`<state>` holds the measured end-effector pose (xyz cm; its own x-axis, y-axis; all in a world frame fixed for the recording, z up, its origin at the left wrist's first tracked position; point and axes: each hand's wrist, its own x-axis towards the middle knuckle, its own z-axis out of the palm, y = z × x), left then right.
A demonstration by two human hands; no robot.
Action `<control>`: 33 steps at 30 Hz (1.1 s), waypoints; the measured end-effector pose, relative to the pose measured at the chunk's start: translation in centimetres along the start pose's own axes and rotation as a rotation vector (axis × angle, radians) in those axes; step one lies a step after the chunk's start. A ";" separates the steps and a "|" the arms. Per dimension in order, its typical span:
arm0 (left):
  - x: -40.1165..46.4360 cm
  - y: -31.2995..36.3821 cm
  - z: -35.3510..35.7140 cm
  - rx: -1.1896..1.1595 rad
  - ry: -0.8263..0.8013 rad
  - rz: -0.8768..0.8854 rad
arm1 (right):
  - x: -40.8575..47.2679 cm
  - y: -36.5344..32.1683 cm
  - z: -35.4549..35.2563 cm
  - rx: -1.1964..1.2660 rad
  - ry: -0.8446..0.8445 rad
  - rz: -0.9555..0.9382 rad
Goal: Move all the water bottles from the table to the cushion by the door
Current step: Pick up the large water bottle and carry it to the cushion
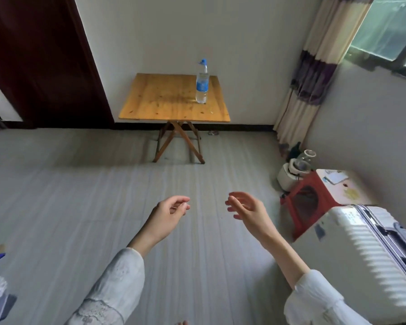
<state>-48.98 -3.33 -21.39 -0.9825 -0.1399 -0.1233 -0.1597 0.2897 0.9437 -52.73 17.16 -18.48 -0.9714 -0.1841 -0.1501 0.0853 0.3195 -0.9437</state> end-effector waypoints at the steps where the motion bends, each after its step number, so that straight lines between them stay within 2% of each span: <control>1: 2.6 0.3 -0.9 0.002 0.007 0.003 | 2.4 -0.8 0.1 -0.001 0.002 -0.010; 10: 22.5 1.5 -3.1 0.054 -0.059 -0.014 | 22.2 -3.3 -0.3 -0.009 0.011 -0.007; 16: 36.8 2.5 -3.9 0.067 0.005 -0.043 | 38.1 -4.1 -1.6 -0.027 -0.037 -0.035; 22: 50.0 6.0 -5.1 0.053 0.036 -0.043 | 53.0 -7.8 -2.9 -0.039 -0.073 -0.059; 27: 58.8 6.0 -7.1 0.032 0.079 -0.087 | 63.0 -9.2 -1.7 -0.059 -0.099 -0.049; 33: 70.8 4.1 -10.2 0.002 0.043 -0.114 | 75.4 -9.7 0.8 -0.059 -0.059 -0.029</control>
<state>-118.23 -21.69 -23.13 -0.9528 -0.2127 -0.2166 -0.2705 0.2713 0.9237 -126.58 -0.56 -20.87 -0.9584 -0.2476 -0.1416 0.0424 0.3672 -0.9292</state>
